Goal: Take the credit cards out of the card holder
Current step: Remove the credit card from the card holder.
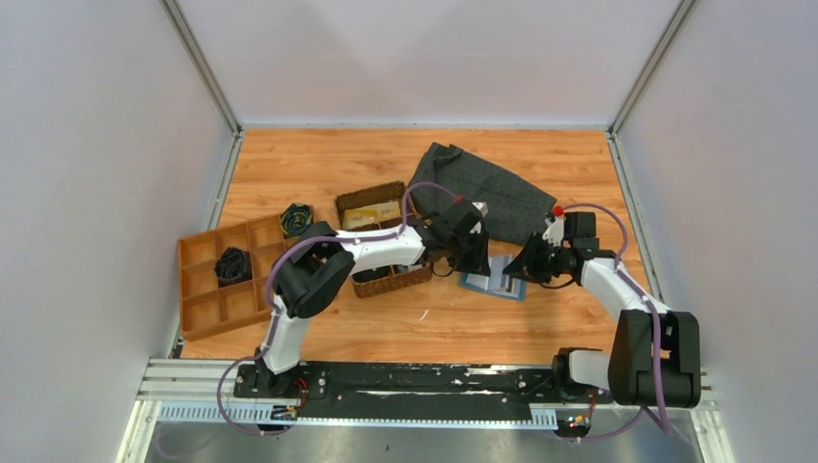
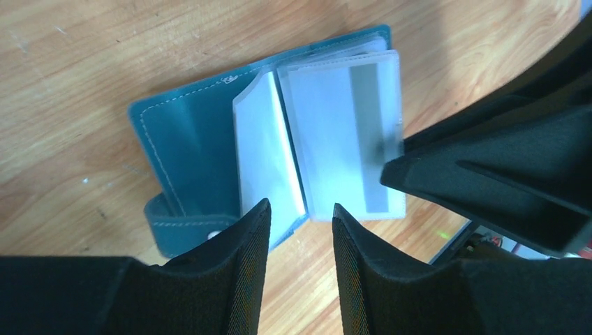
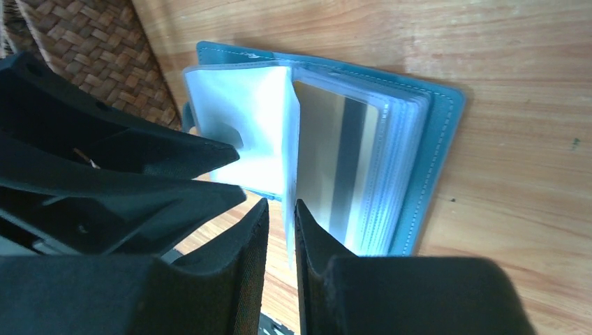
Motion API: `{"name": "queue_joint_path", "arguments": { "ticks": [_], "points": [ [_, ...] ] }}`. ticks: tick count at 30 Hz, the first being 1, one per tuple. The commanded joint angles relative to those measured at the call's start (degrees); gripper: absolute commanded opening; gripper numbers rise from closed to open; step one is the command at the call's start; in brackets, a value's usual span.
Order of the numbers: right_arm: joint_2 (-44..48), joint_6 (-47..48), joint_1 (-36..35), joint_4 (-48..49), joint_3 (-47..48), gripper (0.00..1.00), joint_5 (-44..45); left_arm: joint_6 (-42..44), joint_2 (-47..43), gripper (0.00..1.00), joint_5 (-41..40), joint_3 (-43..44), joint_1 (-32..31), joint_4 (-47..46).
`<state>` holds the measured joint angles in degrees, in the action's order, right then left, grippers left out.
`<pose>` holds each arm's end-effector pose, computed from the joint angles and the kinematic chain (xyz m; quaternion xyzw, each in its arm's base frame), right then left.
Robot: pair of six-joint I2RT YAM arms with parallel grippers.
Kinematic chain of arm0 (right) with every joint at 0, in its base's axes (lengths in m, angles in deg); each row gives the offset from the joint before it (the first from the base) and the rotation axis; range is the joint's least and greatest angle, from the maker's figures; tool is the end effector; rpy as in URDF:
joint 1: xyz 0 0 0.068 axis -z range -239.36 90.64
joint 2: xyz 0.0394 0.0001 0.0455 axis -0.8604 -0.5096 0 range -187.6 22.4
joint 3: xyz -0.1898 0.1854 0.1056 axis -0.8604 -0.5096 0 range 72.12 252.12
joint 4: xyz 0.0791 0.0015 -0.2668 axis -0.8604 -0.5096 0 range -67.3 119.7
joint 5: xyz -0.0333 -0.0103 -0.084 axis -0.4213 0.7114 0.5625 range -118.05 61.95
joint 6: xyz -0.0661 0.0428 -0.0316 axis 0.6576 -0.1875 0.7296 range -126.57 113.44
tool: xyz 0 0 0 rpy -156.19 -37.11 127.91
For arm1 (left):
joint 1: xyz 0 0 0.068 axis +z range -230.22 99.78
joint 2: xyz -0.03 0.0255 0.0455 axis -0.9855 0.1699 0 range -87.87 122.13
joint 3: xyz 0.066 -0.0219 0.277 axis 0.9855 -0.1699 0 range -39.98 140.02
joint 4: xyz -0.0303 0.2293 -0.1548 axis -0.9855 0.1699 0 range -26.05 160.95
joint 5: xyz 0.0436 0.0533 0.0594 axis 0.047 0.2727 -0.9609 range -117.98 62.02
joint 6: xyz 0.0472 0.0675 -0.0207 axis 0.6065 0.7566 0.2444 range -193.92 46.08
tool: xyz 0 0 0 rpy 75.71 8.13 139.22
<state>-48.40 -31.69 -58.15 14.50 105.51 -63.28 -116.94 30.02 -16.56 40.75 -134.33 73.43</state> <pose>0.2568 0.0376 0.1559 0.1112 0.9012 0.3437 0.2394 0.2791 -0.4109 0.1405 0.1259 0.9167 -0.3368 0.1740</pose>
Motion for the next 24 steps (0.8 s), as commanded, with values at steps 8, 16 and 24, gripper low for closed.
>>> {"name": "queue_joint_path", "arguments": {
  "ticks": [8, 16, 24],
  "points": [
    [-1.0, -3.3, -0.9, 5.5, -0.9, 0.23, -6.8, 1.3, -11.4, 0.41, -4.2, -3.5, 2.3, 2.3],
    [-5.8, -5.0, -7.4, 9.5, 1.1, 0.25, -6.9, 3.6, -13.1, 0.42, -5.5, -0.7, 3.6, 7.8],
    [-9.6, -2.7, -9.4, 8.8, 3.2, 0.25, -6.5, 5.3, -13.4, 0.43, -6.2, 0.4, 3.6, 9.3]
  ]
}}
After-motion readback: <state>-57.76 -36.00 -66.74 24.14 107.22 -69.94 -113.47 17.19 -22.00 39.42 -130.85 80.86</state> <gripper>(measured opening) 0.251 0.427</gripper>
